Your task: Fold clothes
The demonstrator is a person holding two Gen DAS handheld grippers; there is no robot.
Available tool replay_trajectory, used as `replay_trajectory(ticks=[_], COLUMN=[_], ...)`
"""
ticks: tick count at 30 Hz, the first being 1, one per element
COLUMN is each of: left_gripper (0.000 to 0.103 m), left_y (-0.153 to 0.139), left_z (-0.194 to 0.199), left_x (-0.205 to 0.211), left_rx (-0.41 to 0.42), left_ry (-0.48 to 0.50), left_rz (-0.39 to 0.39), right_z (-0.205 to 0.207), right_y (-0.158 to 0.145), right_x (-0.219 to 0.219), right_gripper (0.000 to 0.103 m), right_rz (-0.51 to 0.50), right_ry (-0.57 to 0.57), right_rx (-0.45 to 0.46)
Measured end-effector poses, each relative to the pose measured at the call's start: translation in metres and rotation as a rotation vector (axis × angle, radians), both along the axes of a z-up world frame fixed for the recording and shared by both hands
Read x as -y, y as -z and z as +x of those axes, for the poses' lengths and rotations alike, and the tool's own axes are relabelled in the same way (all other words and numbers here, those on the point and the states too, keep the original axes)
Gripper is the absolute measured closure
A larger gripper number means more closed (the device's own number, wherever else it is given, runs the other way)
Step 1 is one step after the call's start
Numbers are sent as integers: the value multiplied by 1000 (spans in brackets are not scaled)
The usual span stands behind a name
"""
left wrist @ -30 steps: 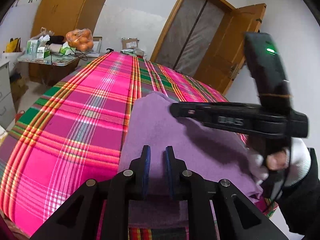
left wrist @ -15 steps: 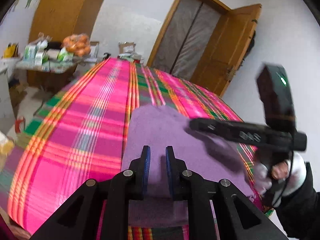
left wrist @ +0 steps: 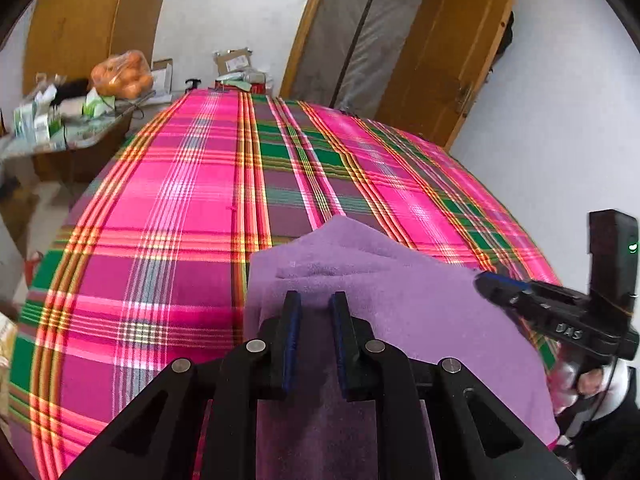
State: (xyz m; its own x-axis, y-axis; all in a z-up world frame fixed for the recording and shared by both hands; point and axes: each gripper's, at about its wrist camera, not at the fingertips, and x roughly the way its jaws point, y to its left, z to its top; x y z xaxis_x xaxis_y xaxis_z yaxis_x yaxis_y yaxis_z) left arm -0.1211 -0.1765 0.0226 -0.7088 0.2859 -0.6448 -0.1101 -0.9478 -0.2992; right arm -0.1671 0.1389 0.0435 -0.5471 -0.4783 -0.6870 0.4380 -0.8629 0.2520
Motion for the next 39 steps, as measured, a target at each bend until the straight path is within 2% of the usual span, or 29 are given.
replay_trajectory(ticks=[4,8,11,14,19,25,28,39], left_gripper=[87,87,87,87,87,86,86,86], left_y=[2,2,-4,-8,-8,2,2,8], left_z=[-1,3,24,51,78,79,79,83], left_x=[-1,4,1,-6,-16,-26,-26,-30], left_rx=[9,-7,-47,-76,-73,-58,-57,-77], left_ry=[-1,-5,-31,-68,-159,-207,-215,-224], left_rz=[2,25,-35,-87,-190,-229,-220,-226], right_z=[-12,-8,24,69,114,125,129,136], right_y=[8,6,-6,-15,-7,-1,2,9], right_x=[-1,-4,-6,-5,6,10,12,7], right_gripper=[88,89,87,87,85,84,84,84], right_rz=[-34,-52,-29,-27,33,75,93,70], right_ry=[12,5,-28,-116,-185,-181,-177,-159], right_rx=[34,28,-45,-106,-144,-185,-205,-251])
